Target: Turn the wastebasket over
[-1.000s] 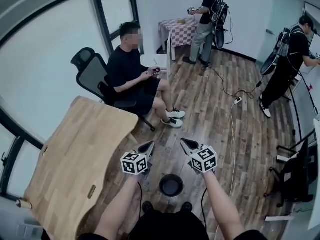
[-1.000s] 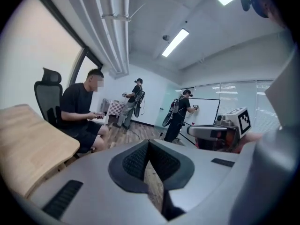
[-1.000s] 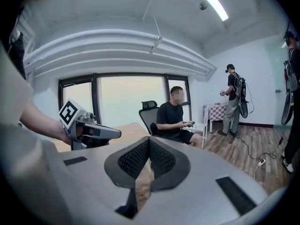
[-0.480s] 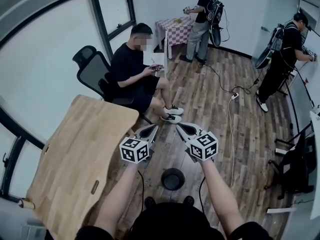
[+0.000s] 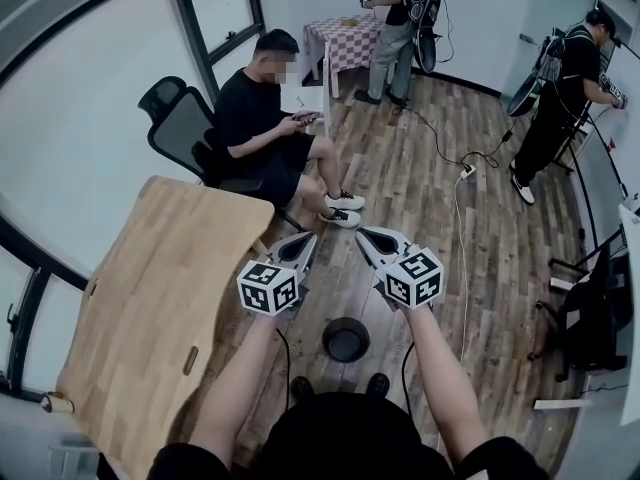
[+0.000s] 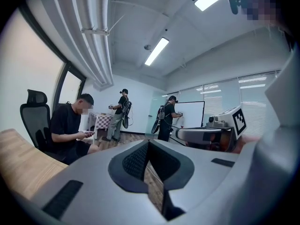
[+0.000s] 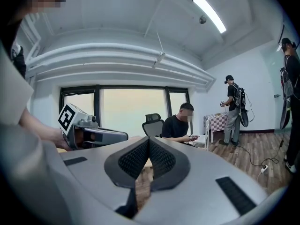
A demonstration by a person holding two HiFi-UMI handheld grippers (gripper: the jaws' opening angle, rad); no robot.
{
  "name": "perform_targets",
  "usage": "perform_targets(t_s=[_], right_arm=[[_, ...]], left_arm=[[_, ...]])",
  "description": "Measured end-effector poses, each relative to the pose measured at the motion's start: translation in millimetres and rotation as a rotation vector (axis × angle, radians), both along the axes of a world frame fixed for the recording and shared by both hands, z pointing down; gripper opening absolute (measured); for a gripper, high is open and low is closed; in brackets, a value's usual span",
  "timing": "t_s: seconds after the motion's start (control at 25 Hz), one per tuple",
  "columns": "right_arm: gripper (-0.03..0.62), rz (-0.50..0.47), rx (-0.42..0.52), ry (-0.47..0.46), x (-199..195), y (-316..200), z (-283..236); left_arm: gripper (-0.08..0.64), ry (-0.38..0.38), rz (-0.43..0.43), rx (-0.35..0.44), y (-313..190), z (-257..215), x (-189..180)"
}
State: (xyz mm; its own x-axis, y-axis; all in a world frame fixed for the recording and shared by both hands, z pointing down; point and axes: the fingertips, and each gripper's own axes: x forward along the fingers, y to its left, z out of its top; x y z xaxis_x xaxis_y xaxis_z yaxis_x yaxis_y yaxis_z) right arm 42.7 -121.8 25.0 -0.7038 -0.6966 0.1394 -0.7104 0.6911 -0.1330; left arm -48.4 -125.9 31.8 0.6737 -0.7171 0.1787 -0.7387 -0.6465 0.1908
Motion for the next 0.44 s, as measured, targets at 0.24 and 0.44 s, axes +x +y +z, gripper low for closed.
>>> perform_targets(t_s=[0.24,0.44], right_arm=[[0.032,0.012,-0.001,0.008,11,-1,2],[0.032,0.024,-0.003,0.012,22,-3,4]], left_arm=[[0.017,0.0,-0.004,0.0,-2,0,4],[0.017,-0.003,-0.001,-0.008,-3,5,11]])
